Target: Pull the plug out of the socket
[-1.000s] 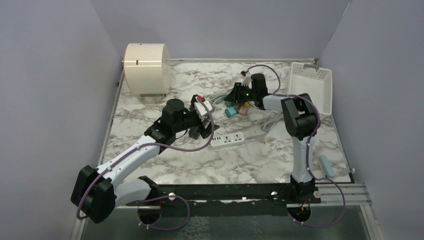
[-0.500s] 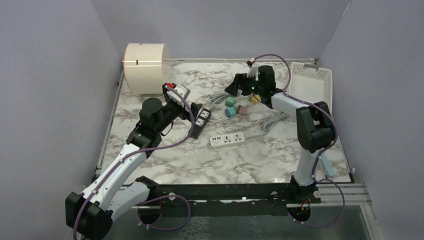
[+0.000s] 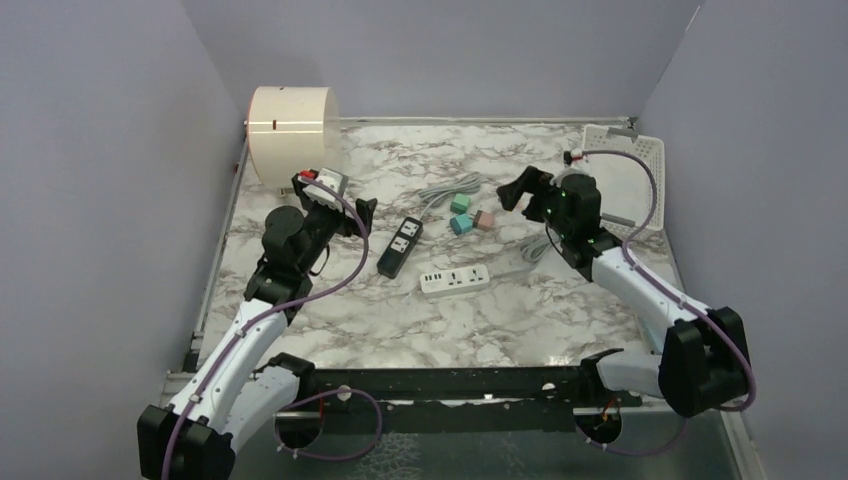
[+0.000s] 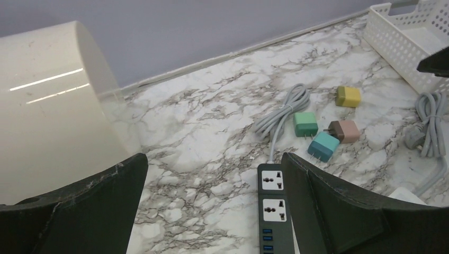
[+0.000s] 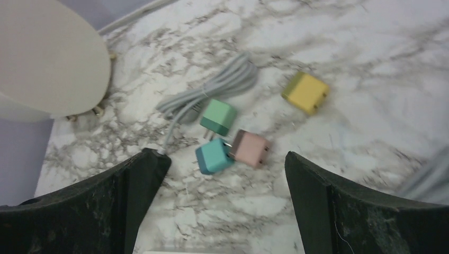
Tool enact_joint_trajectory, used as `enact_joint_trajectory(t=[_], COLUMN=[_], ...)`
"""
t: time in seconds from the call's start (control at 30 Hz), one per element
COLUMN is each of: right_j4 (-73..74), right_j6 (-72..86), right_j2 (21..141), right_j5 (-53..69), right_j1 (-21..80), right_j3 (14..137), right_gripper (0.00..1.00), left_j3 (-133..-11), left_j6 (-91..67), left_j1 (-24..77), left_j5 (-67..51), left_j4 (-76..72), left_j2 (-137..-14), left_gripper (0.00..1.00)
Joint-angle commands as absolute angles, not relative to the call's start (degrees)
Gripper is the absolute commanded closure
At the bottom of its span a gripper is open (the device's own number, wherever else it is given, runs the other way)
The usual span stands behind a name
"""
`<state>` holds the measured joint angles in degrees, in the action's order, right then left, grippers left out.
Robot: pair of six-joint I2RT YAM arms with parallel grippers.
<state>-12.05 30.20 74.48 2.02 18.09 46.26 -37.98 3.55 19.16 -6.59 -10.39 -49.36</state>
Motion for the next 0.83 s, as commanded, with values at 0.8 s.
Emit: enact_joint_trajectory(t=[0.8], right_j4=[-11.0], right_j6=[25.34], right_j2=[54.93], right_j5=[-8.05], right_j1=[18.28], right_j3=[33.05], right_gripper=[0.01], left_j3=[-35.14], left_j6=[0.43], left_j1=[17.75], left_j5=[-5.13], left_j4=[-17.66], left_j2=[-46.07], left_gripper=[0.01])
